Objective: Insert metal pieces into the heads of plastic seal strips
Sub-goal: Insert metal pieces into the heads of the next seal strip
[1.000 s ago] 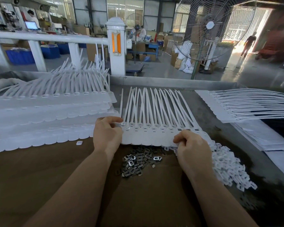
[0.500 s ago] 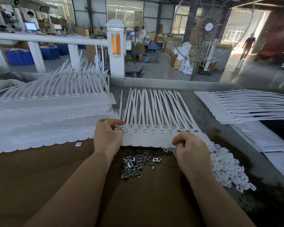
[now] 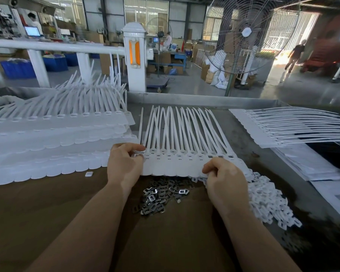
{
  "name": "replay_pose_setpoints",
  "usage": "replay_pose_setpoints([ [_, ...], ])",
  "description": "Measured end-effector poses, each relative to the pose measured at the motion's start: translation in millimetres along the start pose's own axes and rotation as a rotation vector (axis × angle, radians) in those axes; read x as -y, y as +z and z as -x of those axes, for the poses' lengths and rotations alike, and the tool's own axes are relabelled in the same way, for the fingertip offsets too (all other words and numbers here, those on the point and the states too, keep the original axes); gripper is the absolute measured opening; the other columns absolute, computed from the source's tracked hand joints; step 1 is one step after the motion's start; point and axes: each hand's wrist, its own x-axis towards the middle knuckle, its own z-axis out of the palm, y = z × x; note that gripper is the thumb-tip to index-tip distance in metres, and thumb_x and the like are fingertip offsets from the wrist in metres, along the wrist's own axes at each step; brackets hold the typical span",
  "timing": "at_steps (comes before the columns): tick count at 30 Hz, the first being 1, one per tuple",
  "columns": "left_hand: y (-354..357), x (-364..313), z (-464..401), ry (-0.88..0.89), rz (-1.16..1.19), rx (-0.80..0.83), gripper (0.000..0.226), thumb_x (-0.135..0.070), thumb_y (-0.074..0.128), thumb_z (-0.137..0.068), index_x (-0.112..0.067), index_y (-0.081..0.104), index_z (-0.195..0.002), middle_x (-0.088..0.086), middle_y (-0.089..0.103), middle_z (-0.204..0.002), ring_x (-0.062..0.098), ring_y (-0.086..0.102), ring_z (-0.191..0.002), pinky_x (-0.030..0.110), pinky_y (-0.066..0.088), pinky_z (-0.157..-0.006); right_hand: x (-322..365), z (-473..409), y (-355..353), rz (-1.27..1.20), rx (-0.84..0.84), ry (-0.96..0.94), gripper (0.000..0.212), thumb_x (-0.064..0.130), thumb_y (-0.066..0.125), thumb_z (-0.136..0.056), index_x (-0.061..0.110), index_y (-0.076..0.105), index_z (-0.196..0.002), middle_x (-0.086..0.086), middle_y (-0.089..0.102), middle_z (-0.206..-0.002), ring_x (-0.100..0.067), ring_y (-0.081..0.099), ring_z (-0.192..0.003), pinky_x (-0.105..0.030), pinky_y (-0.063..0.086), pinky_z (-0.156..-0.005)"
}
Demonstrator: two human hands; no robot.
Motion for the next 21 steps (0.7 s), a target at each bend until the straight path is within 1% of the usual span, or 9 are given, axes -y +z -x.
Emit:
replay_pose_setpoints([
  [2,0.3,0.1,0.2,0.002,-0.004,-0.001,0.022,-0.007,0.062,-0.085,-0.028,0.066,-0.087,-0.001,0.047,-0.106,-0.001,0.046,-0.075,0.012,0.032,-0.070,0.1,0.1,-0.6,0.004,0.003,-0.001,0.027,-0.004,0.048,-0.081,0.017,0.062,-0.074,0.001,0.063,-0.082,-0.013,0.051,-0.078,-0.024,0.036,-0.067],
  [3,0.3,-0.1,0.2,0.003,-0.007,0.000,0.022,-0.007,0.062,-0.085,-0.029,0.066,-0.087,-0.001,0.047,-0.106,-0.001,0.046,-0.075,0.013,0.032,-0.071,0.3,0.1,-0.9,0.005,0.004,-0.003,0.026,-0.004,0.048,-0.081,0.017,0.062,-0.075,0.001,0.063,-0.081,-0.013,0.052,-0.079,-0.024,0.037,-0.068],
  [6,0.5,0.2,-0.5,0.008,-0.018,0.000,0.023,-0.007,0.062,-0.085,-0.029,0.066,-0.087,-0.001,0.048,-0.106,0.000,0.047,-0.074,0.011,0.032,-0.066,1.3,-0.2,-1.0,0.006,0.010,-0.008,0.026,-0.004,0.048,-0.081,0.016,0.063,-0.076,0.002,0.062,-0.081,-0.013,0.052,-0.080,-0.024,0.038,-0.069],
  [8,0.7,0.7,-0.8,0.009,-0.023,0.000,0.023,-0.007,0.062,-0.085,-0.030,0.066,-0.086,-0.001,0.048,-0.106,0.001,0.047,-0.074,0.007,0.031,-0.062,1.4,-0.2,-1.2,0.002,0.010,-0.003,0.026,-0.004,0.048,-0.081,0.016,0.063,-0.076,0.002,0.062,-0.081,-0.012,0.051,-0.080,-0.024,0.036,-0.069],
  [12,0.4,0.6,-0.6,0.011,-0.025,0.001,0.022,-0.008,0.062,-0.085,-0.030,0.066,-0.087,-0.002,0.047,-0.105,0.000,0.047,-0.075,0.006,0.031,-0.061,0.9,0.2,-1.7,-0.005,0.011,0.000,0.026,-0.005,0.048,-0.081,0.015,0.064,-0.076,0.002,0.063,-0.082,-0.011,0.050,-0.079,-0.023,0.036,-0.068],
  [14,0.0,0.1,0.1,0.015,-0.019,0.002,0.021,-0.008,0.062,-0.085,-0.029,0.066,-0.088,-0.001,0.047,-0.105,0.000,0.046,-0.076,0.010,0.032,-0.066,0.8,0.4,-1.5,-0.002,0.009,-0.003,0.025,-0.004,0.048,-0.081,0.015,0.064,-0.077,0.001,0.063,-0.082,-0.012,0.051,-0.079,-0.024,0.036,-0.068],
  [16,0.2,-0.8,1.0,0.018,-0.015,0.002,0.021,-0.008,0.063,-0.084,-0.029,0.066,-0.089,-0.001,0.047,-0.105,-0.001,0.046,-0.076,0.015,0.034,-0.074,0.4,0.4,-1.4,-0.002,0.001,-0.006,0.025,-0.004,0.048,-0.081,0.015,0.064,-0.077,0.001,0.063,-0.082,-0.012,0.050,-0.078,-0.023,0.035,-0.067],
  [17,0.3,-1.4,1.4,0.021,-0.014,0.002,0.021,-0.008,0.063,-0.084,-0.028,0.066,-0.089,-0.001,0.047,-0.105,-0.001,0.046,-0.076,0.016,0.033,-0.075,0.4,0.3,-1.3,-0.003,-0.003,-0.006,0.025,-0.004,0.048,-0.081,0.014,0.064,-0.077,0.001,0.064,-0.082,-0.011,0.050,-0.078,-0.022,0.035,-0.066],
  [21,0.4,-2.1,2.1,0.051,-0.033,0.002,0.022,-0.008,0.065,-0.083,-0.029,0.065,-0.089,-0.004,0.044,-0.103,-0.001,0.046,-0.076,0.007,0.031,-0.063,-0.1,0.2,-0.7,-0.010,-0.009,-0.002,0.025,-0.004,0.049,-0.081,0.015,0.064,-0.076,0.001,0.063,-0.081,-0.012,0.051,-0.078,-0.022,0.033,-0.066],
])
